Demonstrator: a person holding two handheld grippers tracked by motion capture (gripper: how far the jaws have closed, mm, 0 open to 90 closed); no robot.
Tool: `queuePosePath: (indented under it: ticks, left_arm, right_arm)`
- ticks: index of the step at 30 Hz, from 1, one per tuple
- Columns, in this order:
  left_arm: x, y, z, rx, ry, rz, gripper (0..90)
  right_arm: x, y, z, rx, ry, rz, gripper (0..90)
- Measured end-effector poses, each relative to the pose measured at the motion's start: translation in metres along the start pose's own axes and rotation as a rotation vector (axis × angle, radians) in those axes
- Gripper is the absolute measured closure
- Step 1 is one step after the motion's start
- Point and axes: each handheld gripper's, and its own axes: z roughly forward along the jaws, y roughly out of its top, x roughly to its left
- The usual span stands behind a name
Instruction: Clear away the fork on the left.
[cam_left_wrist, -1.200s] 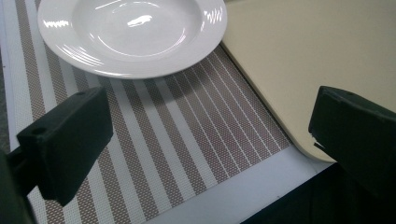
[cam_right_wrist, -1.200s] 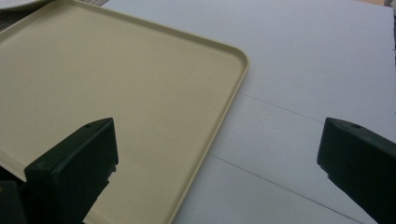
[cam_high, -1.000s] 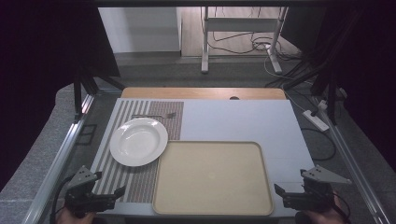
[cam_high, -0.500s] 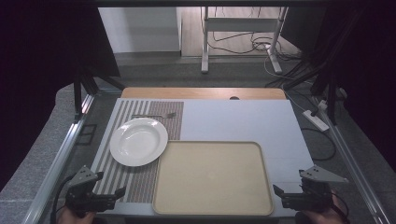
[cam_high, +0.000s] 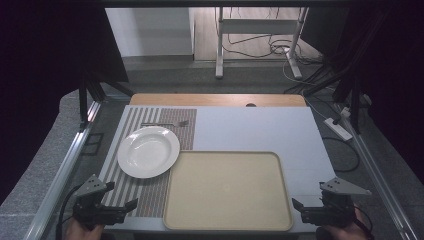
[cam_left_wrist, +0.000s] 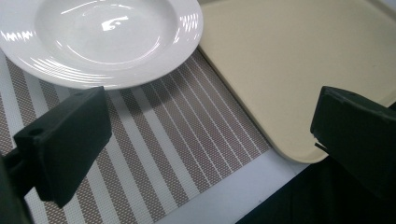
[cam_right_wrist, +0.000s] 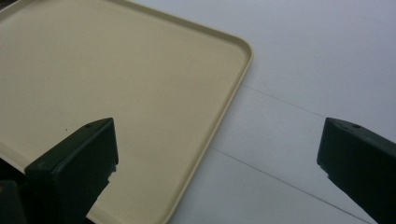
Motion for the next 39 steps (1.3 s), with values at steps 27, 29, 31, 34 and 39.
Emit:
queuePosePath:
  ticks: [27, 29, 31, 34, 39]
  left_arm:
    - [0.028, 0.030, 0.048, 0.043, -0.001, 0.057, 0.0]
    - [0.030, 0.033, 0.053, 0.049, -0.001, 0.061, 0.0]
    - [0.033, 0.037, 0.057, 0.056, -0.002, 0.063, 0.0]
    - [0.036, 0.043, 0.065, 0.054, -0.016, 0.068, 0.0]
    - [0.042, 0.054, 0.077, 0.052, -0.053, 0.055, 0.0]
  right_arm:
    - [0.001, 0.000, 0.001, 0.007, 0.007, -0.009, 0.0]
    - [0.001, 0.000, 0.001, 0.008, 0.007, -0.008, 0.0]
    - [0.001, 0.000, 0.001, 0.009, 0.006, -0.008, 0.0]
    - [0.001, 0.000, 0.001, 0.009, 0.006, -0.008, 0.0]
    - [0.001, 0.000, 0.001, 0.012, 0.007, -0.009, 0.0]
